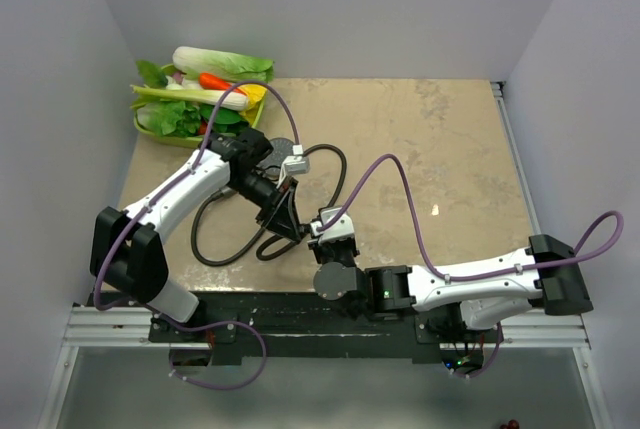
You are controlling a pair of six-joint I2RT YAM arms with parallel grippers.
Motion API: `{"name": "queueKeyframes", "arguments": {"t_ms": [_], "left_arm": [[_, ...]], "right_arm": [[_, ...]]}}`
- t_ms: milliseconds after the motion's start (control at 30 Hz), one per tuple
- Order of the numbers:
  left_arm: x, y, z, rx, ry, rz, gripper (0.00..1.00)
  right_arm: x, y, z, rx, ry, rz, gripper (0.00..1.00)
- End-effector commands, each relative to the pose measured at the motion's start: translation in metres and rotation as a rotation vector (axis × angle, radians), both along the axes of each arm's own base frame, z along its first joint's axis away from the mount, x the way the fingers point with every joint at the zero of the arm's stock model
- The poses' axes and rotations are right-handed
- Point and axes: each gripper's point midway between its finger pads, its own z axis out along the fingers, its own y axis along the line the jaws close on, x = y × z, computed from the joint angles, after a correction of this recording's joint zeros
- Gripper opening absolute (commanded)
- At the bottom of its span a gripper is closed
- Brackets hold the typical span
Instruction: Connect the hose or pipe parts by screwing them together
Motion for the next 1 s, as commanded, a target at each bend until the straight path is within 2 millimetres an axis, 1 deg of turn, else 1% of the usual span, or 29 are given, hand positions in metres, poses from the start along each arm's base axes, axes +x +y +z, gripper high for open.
{"name": "queueKeyframes", "arguments": {"t_ms": [0, 300, 500, 633, 733, 767, 800, 833, 867, 967], "left_arm": [[-0.007, -0.005, 0.028, -0.116, -0.030, -0.037, 0.00], [-0.010, -0.005, 0.034, -0.135, -0.035, -0.038, 0.00], [-0.009, -0.009, 0.042, -0.156, -0.034, -0.033, 0.00], [-0.009, -0.010, 0.042, -0.144, -0.048, -0.032, 0.00], [-0.004, -0.011, 0.040, -0.125, -0.073, -0.006, 0.00], [0.004, -0.014, 0.040, -0.140, -0.120, 0.003, 0.00], [0.004, -0.014, 0.039, -0.118, -0.092, 0.028, 0.00], [0.006, -0.014, 0.040, -0.111, -0.126, 0.045, 0.00], [0.012, -0.018, 0.042, -0.126, -0.167, 0.056, 0.00], [0.014, -0.020, 0.044, -0.116, -0.194, 0.079, 0.00]], "right_arm": [[-0.002, 0.008, 0.008, 0.094, 0.004, 0.002, 0.00], [-0.002, 0.012, 0.008, 0.103, 0.009, 0.013, 0.00], [-0.003, 0.021, -0.003, 0.086, 0.017, 0.029, 0.00], [-0.002, 0.024, -0.006, 0.087, 0.024, 0.035, 0.00], [-0.002, 0.030, -0.004, 0.084, 0.027, 0.050, 0.00], [-0.002, 0.031, -0.004, 0.079, 0.029, 0.054, 0.00], [-0.003, 0.036, -0.004, 0.083, 0.036, 0.074, 0.00], [-0.004, 0.039, -0.004, 0.096, 0.044, 0.080, 0.00], [-0.005, 0.040, -0.006, 0.093, 0.050, 0.088, 0.00], [-0.008, 0.049, -0.011, 0.120, 0.079, 0.114, 0.00]]}}
